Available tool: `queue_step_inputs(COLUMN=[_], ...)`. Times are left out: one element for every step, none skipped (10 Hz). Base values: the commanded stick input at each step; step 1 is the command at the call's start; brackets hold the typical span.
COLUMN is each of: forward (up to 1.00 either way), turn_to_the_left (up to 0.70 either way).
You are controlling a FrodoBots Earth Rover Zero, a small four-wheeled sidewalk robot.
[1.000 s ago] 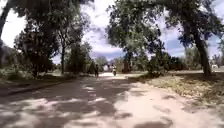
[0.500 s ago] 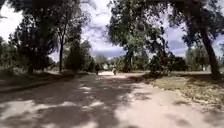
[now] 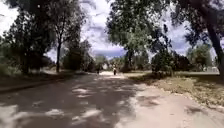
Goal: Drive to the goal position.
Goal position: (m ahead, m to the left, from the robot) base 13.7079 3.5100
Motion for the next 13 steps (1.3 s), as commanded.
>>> queue_step_inputs(forward=[0.85,0.85,0.85,0.85,0.85,0.85,0.85,0.85,0.85,0.85,0.85,0.85,0.85], turn_to_the_left=[0.0,0.0,0.0,0.0,0.0,0.0,0.0,0.0,0.0,0.0,0.0,0.0,0.0])
